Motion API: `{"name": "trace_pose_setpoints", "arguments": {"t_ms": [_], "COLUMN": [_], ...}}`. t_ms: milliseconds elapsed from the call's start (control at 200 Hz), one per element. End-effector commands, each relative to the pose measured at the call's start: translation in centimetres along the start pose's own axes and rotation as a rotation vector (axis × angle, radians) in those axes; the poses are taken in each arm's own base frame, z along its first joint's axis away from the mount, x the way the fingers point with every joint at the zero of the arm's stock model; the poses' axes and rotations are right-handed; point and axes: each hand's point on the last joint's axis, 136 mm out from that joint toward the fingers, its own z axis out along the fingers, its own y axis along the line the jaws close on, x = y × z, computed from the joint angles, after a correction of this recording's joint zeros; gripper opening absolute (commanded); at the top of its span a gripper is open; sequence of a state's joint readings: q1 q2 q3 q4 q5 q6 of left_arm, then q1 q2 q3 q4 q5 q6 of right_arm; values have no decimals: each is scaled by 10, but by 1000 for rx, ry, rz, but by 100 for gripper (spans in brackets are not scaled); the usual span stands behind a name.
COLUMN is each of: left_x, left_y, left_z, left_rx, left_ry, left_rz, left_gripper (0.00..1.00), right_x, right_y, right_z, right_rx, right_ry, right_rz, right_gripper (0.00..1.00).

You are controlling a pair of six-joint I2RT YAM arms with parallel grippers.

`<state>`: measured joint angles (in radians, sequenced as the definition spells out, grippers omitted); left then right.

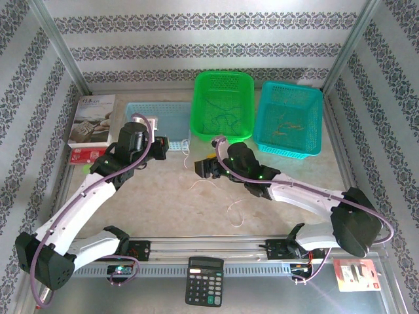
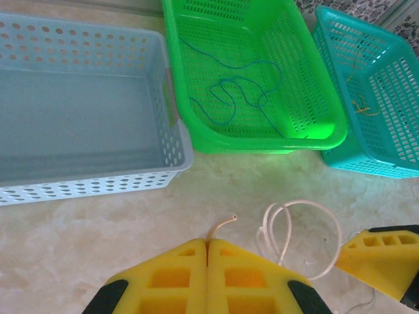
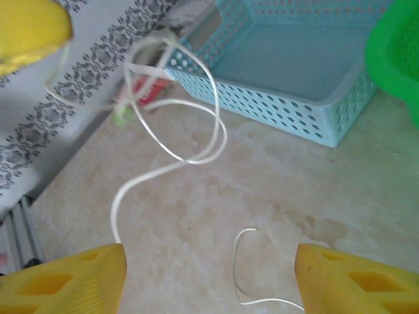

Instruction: Untangle the cables

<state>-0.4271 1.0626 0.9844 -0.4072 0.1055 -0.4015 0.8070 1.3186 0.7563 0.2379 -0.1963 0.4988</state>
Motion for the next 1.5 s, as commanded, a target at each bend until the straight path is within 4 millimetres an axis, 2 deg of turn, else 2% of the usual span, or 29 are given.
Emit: {"name": "trace_pose_setpoints", "arguments": {"t_ms": [0,310,630,704,739,774,814,854,889,999,1249,1339,1494], "left_x": [-12,-14,-19,-20,-20,-20,-20,-20,-21,-30,-65,-78,-103], "left_y": [-15,-19,-25,-25,-26,-26,-26,-26,-26,-23,-12,-6,11], "left_z": [-9,-8,-10,-11,-11,-11,-11,-10,-11,-14,-27,-29,-34], "left_rx": [48,61,77,76,79,79,79,77,75,60,-18,-36,-94], "left_ry": [-38,-46,-64,-66,-67,-69,-69,-70,-74,-114,-220,-249,-300], "left_rz": [-12,-11,-12,-12,-13,-13,-13,-13,-14,-16,16,14,20], "left_gripper": [0,0,0,0,0,0,0,0,0,0,0,0,0], "right_x": [-14,-24,-13,-12,-11,-10,-8,-7,-5,2,25,32,42], "right_y": [15,37,41,39,37,35,32,28,24,1,-85,-100,-116], "right_z": [-5,14,39,42,43,43,43,41,39,29,-11,-20,-27], "right_rx": [-72,-158,-173,-167,-162,-158,-151,-144,-136,-86,104,138,190], "right_ry": [-48,-47,-12,-10,-8,-6,-4,-3,-3,-8,-41,-44,-41], "right_rz": [39,97,122,122,123,123,125,131,135,148,227,245,252], "right_gripper": [70,71,68,62,57,46,28,11,0,0,0,0,0]}}
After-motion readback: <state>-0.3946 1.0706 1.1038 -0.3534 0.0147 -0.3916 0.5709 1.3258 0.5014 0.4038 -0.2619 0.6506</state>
